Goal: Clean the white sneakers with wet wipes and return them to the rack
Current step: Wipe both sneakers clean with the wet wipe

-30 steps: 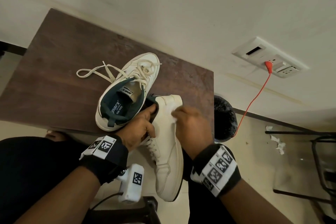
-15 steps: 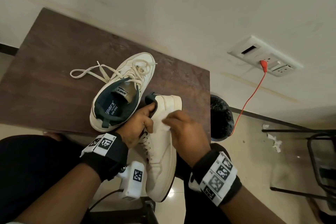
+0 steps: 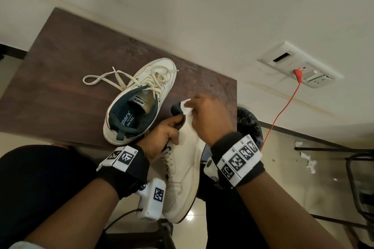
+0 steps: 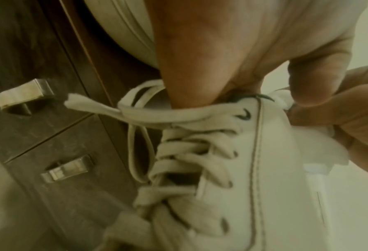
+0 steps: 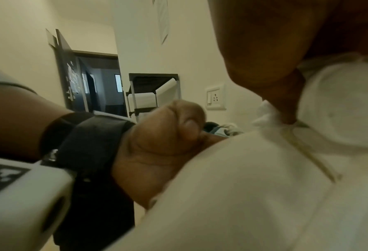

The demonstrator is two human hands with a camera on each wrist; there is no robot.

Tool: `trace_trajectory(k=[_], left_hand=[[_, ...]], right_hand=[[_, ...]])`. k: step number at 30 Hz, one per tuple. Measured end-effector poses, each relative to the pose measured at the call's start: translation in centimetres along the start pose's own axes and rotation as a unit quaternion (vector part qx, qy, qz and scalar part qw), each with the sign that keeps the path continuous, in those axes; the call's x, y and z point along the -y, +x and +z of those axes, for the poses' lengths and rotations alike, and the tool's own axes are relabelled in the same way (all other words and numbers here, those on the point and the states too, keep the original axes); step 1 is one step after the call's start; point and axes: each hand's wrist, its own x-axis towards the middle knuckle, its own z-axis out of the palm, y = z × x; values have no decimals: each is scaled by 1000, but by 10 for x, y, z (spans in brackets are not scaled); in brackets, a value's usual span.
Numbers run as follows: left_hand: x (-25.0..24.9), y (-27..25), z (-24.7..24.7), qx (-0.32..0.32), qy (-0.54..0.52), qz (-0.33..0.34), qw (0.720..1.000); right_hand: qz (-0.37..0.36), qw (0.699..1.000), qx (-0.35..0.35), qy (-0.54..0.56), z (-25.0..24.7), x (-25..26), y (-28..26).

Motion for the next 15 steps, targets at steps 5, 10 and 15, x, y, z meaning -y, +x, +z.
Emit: trace_trajectory(k=[5,10,15], left_hand=[[1,12,4,-1,-154,-45,987],[7,20,4,29,-148,-44,988],[1,15,1,0,-144,-25,989]], right_hand=[[-61,996,-34,47,16,-3,-46],[-58,994,-89,14,25,-8,-56],[-29,993,-111,38,22,-11,-28]])
